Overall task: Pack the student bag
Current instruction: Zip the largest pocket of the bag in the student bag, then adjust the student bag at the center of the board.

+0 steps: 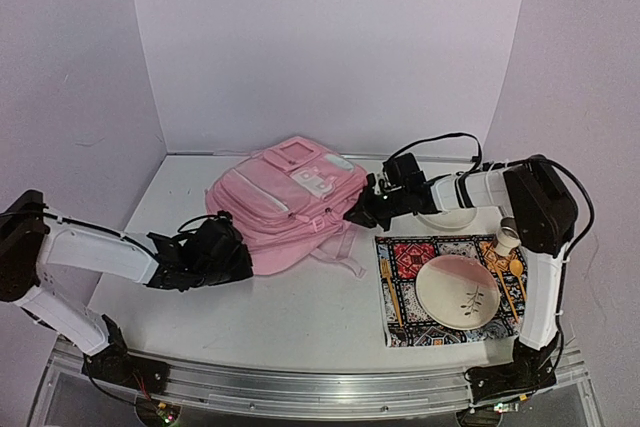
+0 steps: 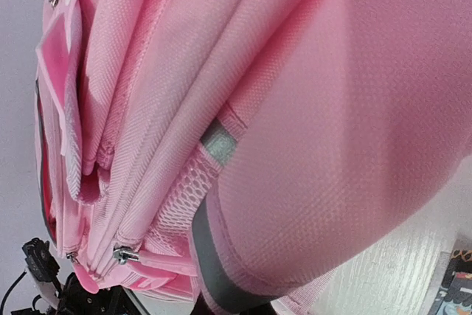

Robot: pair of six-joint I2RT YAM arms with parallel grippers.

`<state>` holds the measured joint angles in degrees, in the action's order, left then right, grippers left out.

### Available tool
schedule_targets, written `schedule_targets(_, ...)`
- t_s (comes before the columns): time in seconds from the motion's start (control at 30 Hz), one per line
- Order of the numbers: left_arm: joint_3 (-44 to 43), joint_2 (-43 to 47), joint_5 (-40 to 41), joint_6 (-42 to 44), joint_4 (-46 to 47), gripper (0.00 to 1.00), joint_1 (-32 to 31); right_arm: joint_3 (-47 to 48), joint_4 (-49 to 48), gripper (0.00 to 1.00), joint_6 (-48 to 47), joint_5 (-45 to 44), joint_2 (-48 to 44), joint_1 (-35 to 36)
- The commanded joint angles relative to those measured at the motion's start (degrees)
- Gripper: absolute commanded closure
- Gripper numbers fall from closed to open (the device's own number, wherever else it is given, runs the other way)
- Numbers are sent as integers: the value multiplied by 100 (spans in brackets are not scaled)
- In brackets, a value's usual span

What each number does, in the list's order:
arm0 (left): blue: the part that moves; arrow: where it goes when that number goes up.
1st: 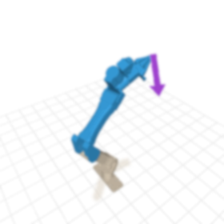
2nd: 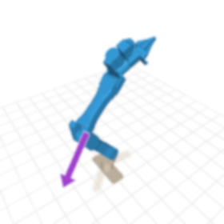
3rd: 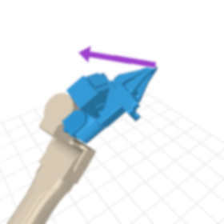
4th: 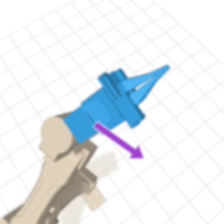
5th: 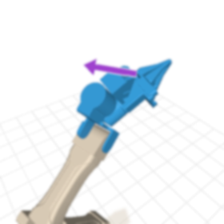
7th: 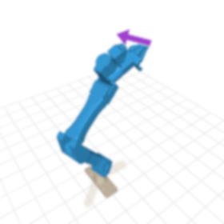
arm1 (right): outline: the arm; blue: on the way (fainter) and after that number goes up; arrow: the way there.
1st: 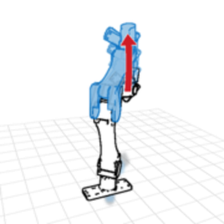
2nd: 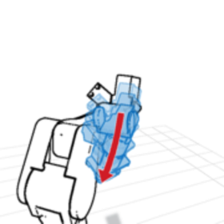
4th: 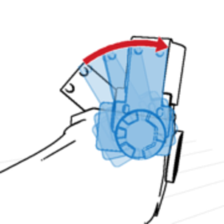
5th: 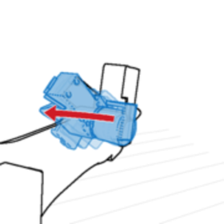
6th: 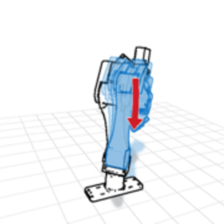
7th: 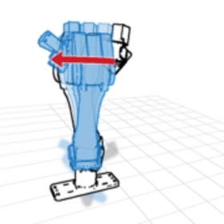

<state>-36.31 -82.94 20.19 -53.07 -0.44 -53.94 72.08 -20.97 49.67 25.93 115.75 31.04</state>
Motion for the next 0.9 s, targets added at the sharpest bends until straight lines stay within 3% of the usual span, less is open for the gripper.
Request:
schedule_targets(0.0, 364, 789, 80, 312, -1173, 100, 340, 778, 247, 100, -561, -801, 268, -590)
schedule_targets(0.17, -301, 540, -608, 759, -1013, 100, 341, 884, 450, 82, -443, -523, 271, -515)
schedule_targets(0.3, -999, -136, -1370, 942, -602, 100, 305, 330, 317, 61, -174, -548, -259, -362)
schedule_targets(0.47, -1777, -866, -1994, 1013, -327, 100, 155, -419, 141, 45, 189, -722, -956, 23)
schedule_targets(0.63, -2390, -1579, -2513, 1199, -316, 100, -27, -1152, -450, 38, 930, -824, -1197, 512)
schedule_targets(0.87, -2864, -2023, -2803, 1504, -327, 100, -124, -1289, -1009, 39, 1663, -983, -882, 998)
